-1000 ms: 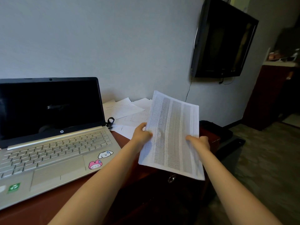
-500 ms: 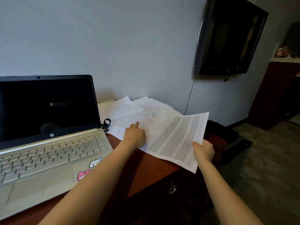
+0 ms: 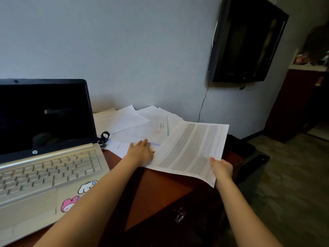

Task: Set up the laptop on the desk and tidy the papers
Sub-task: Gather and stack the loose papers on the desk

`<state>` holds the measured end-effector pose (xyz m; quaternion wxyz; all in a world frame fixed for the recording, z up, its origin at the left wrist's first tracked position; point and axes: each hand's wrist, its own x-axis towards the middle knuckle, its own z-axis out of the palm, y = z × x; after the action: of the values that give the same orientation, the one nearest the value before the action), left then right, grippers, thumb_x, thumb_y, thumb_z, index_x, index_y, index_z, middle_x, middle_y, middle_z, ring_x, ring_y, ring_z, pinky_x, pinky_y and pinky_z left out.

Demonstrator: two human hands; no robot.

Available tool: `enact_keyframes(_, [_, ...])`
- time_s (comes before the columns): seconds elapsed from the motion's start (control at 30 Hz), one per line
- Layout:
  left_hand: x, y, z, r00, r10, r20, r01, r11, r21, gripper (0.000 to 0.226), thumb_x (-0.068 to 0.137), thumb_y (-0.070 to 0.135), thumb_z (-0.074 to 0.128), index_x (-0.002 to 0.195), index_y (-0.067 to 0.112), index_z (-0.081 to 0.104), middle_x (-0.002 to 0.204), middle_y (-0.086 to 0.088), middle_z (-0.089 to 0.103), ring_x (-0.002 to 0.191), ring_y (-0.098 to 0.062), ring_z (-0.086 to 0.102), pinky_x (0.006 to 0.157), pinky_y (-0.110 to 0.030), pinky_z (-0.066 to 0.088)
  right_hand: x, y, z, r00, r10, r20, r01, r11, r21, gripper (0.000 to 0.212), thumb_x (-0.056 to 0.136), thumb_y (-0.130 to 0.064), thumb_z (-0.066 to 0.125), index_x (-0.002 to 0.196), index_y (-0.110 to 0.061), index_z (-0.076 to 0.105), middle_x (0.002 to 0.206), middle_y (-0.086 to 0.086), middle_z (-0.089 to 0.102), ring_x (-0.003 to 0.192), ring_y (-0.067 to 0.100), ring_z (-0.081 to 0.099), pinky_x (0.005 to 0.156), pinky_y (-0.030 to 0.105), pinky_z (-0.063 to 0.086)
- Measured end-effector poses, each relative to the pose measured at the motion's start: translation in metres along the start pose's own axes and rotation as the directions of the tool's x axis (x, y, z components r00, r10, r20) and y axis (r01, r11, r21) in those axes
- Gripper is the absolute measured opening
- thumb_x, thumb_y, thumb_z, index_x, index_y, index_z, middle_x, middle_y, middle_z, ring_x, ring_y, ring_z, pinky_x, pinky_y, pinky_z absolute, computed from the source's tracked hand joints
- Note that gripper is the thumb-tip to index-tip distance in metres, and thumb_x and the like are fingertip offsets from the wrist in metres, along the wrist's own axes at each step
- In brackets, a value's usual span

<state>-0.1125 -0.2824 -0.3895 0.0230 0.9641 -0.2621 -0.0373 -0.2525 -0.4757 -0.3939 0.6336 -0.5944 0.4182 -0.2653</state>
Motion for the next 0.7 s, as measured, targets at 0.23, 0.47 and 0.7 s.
enact_keyframes(0.23, [-0.027, -0.005, -0.005, 0.977, 0.209, 0.043, -0.211, 0.977, 0.028, 0.052, 0.102, 0.027, 0.020, 0.152, 0.016, 0.012, 0.159, 0.000, 0.008, 0.146, -0.016, 0.014, 0.117, -0.040, 0.010, 0.003, -0.015, -0.013, 0.981, 0.178, 0.076, -0.181, 0.983, 0.038, 0.046, 0.090, -0.013, 0.060, 0.128, 0.010, 0.047, 0.129, 0.022, 0.053, 0.120, 0.035, 0.052, 0.100, 0.036, 0.042])
enact_keyframes(0.47, [-0.057, -0.007, -0.007, 0.939, 0.337, 0.074, -0.334, 0.941, -0.053, 0.049, 0.100, 0.021, 0.031, 0.148, 0.019, 0.027, 0.156, 0.006, 0.022, 0.140, -0.015, 0.029, 0.111, -0.025, 0.024, -0.013, -0.025, -0.015, 0.986, 0.150, 0.073, -0.150, 0.989, -0.006, 0.040, 0.092, -0.010, 0.057, 0.124, 0.012, 0.049, 0.127, 0.023, 0.055, 0.117, 0.035, 0.054, 0.081, 0.032, 0.041])
enact_keyframes(0.7, [-0.093, 0.001, -0.024, 0.876, 0.459, 0.150, -0.438, 0.886, -0.151, 0.047, 0.095, 0.011, 0.041, 0.140, 0.022, 0.045, 0.150, 0.007, 0.036, 0.137, -0.014, 0.036, 0.108, -0.021, 0.025, -0.020, -0.019, 0.001, 0.994, 0.078, 0.071, -0.073, 0.995, -0.063, 0.031, 0.091, -0.009, 0.059, 0.117, 0.007, 0.056, 0.120, 0.022, 0.060, 0.110, 0.037, 0.058, 0.084, 0.038, 0.047])
